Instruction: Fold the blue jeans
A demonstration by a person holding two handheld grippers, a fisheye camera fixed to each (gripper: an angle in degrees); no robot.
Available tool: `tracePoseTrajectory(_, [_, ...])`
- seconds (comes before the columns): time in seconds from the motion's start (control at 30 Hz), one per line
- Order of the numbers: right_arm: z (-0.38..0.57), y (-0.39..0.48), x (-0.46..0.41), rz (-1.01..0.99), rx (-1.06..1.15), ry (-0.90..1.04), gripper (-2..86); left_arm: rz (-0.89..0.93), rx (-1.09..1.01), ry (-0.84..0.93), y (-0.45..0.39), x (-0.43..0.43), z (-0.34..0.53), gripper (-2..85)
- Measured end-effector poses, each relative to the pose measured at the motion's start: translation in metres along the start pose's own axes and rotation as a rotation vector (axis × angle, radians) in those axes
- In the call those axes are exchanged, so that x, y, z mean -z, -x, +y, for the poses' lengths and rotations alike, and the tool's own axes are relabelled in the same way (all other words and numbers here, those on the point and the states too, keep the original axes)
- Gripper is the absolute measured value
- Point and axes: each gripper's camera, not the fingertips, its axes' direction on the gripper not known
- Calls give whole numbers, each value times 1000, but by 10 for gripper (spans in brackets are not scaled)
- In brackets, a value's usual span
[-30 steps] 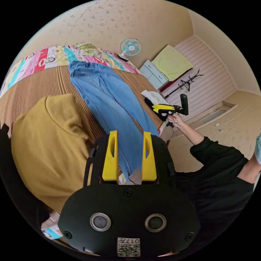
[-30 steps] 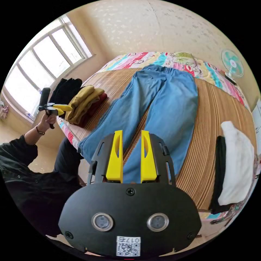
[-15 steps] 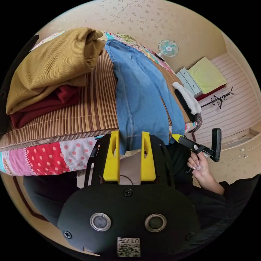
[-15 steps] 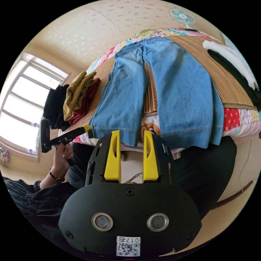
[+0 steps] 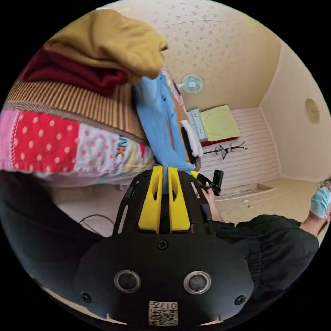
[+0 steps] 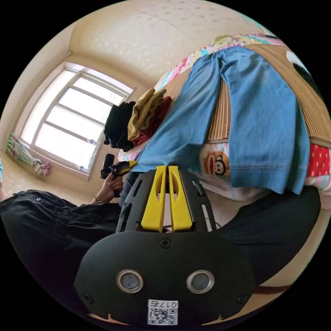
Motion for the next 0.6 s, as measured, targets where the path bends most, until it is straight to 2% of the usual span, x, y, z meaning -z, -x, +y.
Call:
tracePoseTrajectory(0.07, [2,-8,-17,67,-49,206,19,-126,85,75,20,-1,8,-3])
tracePoseTrajectory(0.17, [14,12,-19,55,44,295,30,-208,91,74,17,8,16,-1])
tracePoseTrajectory(0.23, [19,11,-6,101,15,286,45,-282,91,64,11,21,17,7])
tracePoseTrajectory(0.3, [21,-2,21,107,-68,216,78,-308,112,49,10,34,17,26])
tracePoseTrajectory(0.4, [26,-29,92,170,-188,7,94,-312,130,-55,11,70,27,59])
tracePoseTrajectory(0.47, [31,-48,151,373,-310,-136,98,-277,129,-133,11,93,35,64])
tracePoseTrajectory(0.53, [34,-59,185,514,-359,-198,100,-260,119,-196,8,116,40,65])
tracePoseTrajectory(0.6, [32,-74,202,570,-371,-193,100,-273,108,-206,2,125,40,65])
